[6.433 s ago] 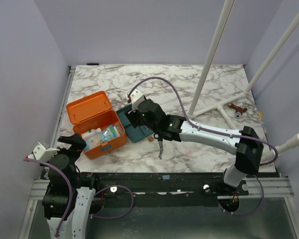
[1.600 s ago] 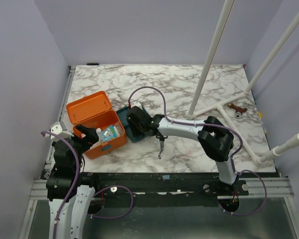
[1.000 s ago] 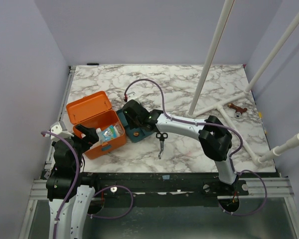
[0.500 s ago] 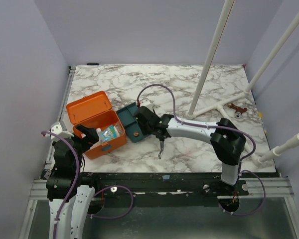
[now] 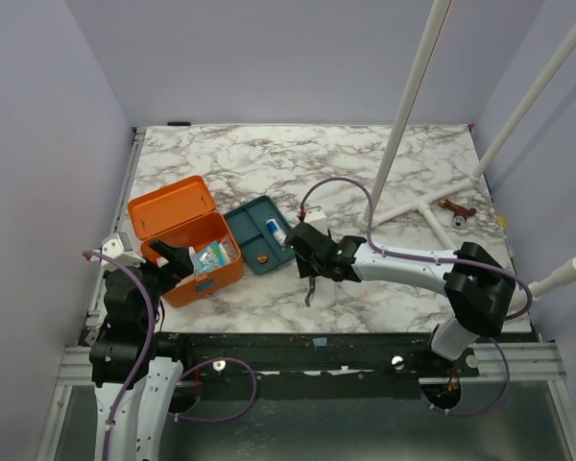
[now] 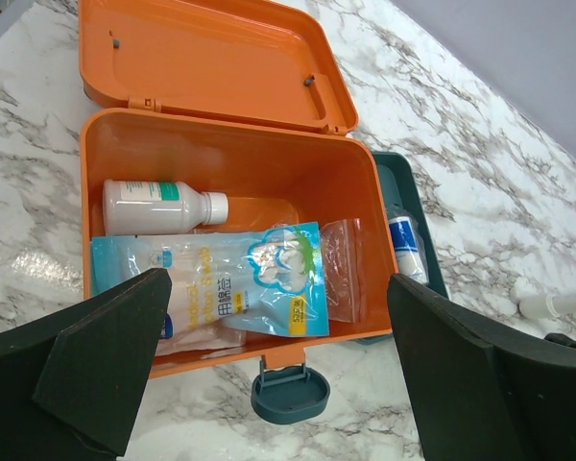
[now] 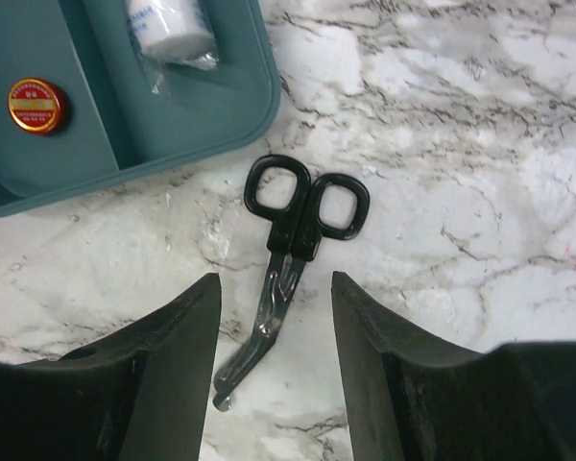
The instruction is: Organize the medicine kit
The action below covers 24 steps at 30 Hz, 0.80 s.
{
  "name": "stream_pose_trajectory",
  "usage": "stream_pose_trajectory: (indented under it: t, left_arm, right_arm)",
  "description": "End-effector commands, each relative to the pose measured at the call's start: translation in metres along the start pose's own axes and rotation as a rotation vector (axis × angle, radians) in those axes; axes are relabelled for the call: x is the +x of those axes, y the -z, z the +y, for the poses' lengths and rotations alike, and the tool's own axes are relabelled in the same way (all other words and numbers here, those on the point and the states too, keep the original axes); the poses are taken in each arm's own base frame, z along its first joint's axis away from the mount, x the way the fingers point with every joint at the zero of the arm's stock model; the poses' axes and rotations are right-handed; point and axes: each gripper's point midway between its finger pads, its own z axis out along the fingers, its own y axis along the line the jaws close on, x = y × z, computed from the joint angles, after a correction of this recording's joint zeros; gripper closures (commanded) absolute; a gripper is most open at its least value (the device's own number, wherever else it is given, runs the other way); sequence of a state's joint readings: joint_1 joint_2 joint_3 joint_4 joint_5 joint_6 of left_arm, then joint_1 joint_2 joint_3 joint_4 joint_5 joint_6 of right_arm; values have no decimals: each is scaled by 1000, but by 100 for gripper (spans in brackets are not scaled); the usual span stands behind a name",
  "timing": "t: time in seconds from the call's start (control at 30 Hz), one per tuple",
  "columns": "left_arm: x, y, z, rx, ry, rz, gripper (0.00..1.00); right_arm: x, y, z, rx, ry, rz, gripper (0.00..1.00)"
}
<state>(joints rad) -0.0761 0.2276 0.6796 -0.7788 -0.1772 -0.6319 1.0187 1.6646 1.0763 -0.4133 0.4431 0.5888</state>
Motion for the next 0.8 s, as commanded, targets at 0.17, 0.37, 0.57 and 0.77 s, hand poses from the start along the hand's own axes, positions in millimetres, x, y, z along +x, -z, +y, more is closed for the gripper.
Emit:
stream_pose_trajectory:
  t: [0.17,0.37,0.57,0.77]
  left_arm:
    - [0,-1,-7,41,-15,4,2]
    - [0,0,-8,48,-16,1,1]
    - [-1,2,-9,56,-14,-8,1]
    - [-2,4,-10,64,-12,-17,2]
  right_arm:
    - [31,7,-17,42,-167,63,47]
    - [40,0,-17,61,-255,73,47]
    - [52,-7,-8,33,-293,108,48]
    - [56,-9,-3,49,-280,107,48]
